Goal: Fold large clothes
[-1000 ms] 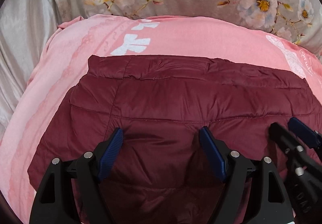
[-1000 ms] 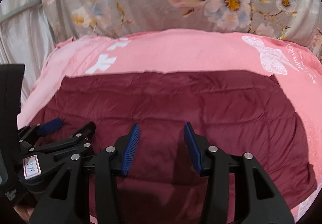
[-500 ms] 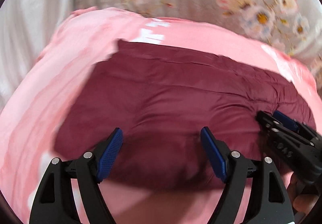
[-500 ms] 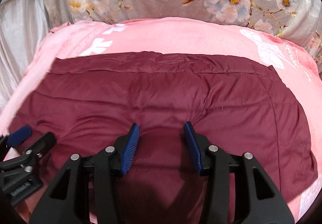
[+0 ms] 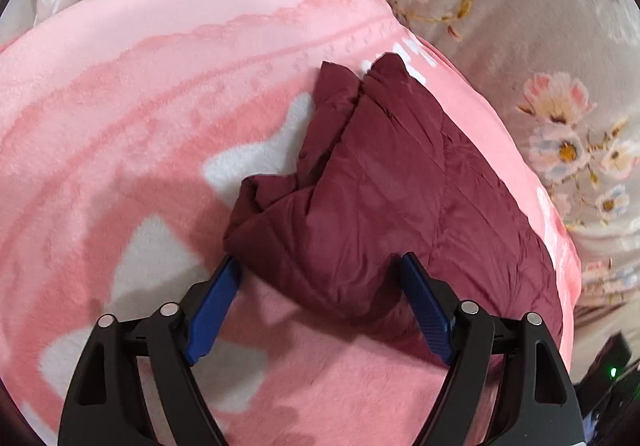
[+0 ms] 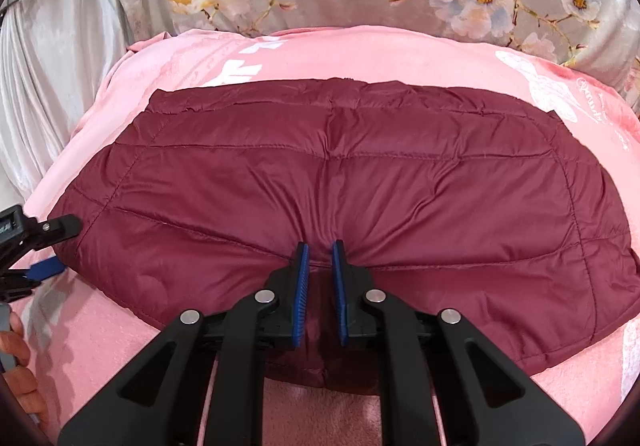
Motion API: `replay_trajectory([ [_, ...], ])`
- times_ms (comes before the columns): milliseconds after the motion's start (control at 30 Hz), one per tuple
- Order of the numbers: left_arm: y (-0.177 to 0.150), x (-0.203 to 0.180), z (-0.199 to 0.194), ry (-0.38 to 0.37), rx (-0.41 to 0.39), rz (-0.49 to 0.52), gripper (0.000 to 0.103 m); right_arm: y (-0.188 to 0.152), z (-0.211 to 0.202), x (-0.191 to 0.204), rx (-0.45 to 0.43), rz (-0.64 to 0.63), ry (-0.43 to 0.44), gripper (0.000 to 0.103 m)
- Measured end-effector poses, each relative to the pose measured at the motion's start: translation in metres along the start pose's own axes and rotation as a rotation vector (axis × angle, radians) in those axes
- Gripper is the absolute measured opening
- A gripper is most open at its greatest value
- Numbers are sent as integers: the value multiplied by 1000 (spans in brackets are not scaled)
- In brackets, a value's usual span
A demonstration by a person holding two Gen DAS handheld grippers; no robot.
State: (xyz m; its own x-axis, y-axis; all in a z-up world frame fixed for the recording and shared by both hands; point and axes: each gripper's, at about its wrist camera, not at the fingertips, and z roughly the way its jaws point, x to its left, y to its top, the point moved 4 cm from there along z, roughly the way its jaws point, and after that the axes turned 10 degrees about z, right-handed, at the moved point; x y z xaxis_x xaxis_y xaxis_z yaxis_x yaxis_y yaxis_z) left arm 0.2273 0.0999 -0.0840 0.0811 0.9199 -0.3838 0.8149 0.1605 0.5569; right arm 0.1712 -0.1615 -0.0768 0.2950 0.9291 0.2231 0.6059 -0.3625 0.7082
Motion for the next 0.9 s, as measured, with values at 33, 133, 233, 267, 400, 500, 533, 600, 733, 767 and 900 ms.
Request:
replay_trajectory([
  [33,2,-6,2,-13,0,10,78,0,1,-1,3,3,3,11],
  [133,5,-17,6,-58,15,6,56,0,0,-2,4,7,8,11],
  [233,6,-27,-1,-66,13,37,18,-1,-10,-4,8,32,35,11],
  [267,8,-29,-9,-66,-2,53,12,-3,-15,-4,12,36,47,11],
  [400,19,-34,-43,-146,-64,67,6,-13,-29,1,31,19,65,11],
  [500,28,-58,-75,-163,-127,142,6,-21,-24,12,52,3,81,11],
  [533,30,-74,-88,-162,-153,191,6,-23,-23,15,55,-2,83,11],
  [600,32,-109,-111,-187,-196,282,5,-26,-21,23,58,-22,87,11],
  [733,28,-180,-131,-256,-225,443,5,-16,-37,6,68,26,142,12],
  [767,27,-196,-131,-269,-219,477,5,-12,-44,-7,71,58,149,12],
  [900,10,-259,-108,-303,-155,585,7,-6,-70,-82,67,164,36,13],
])
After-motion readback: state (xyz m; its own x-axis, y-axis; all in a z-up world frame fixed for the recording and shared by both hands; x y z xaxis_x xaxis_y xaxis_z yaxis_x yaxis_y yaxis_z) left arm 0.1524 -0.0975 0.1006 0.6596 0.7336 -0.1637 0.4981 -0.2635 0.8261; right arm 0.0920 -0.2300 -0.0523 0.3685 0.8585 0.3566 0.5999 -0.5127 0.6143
